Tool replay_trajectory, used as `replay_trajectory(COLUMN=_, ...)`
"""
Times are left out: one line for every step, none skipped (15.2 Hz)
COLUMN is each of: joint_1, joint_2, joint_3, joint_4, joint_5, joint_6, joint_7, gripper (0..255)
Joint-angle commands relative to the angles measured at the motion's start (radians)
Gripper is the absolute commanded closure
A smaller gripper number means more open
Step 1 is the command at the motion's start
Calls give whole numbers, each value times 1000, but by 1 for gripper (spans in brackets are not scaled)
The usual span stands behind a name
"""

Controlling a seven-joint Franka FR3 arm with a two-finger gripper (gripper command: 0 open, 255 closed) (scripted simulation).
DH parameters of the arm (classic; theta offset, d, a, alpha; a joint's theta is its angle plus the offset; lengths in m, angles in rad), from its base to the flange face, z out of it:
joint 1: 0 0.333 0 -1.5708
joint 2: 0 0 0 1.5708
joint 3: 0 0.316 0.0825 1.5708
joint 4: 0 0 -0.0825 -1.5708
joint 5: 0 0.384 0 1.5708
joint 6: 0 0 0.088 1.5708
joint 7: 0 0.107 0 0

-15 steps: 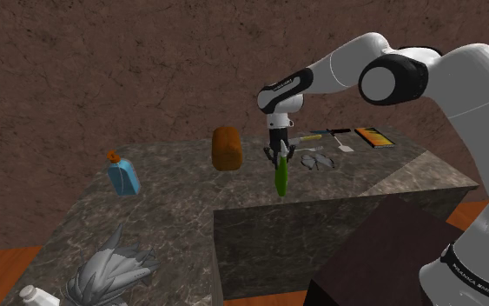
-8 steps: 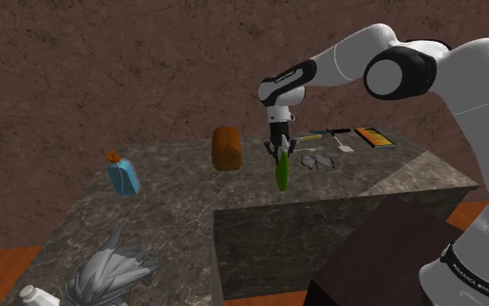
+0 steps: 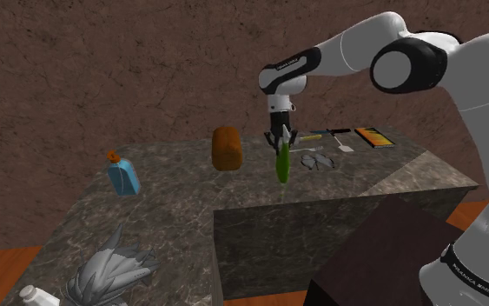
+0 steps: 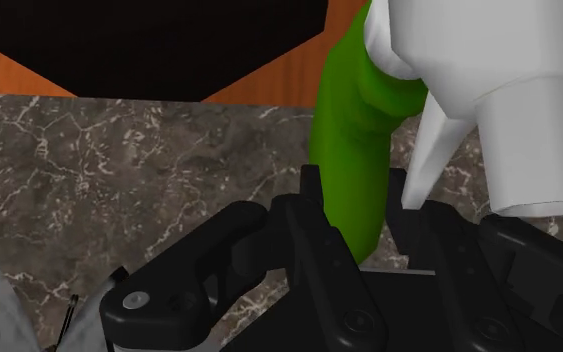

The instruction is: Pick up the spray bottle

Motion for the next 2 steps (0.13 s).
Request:
replay_trajectory(joint_1=0, joint_2=-7, joint_3=0, joint_4=2, joint_5=0, joint_6=-10, joint_7=3, gripper=255)
replay_trajectory(joint_1=0, joint_2=-7, joint_3=0, joint_4=3, joint_5=0, joint_6=-10, joint_7=3, gripper=255)
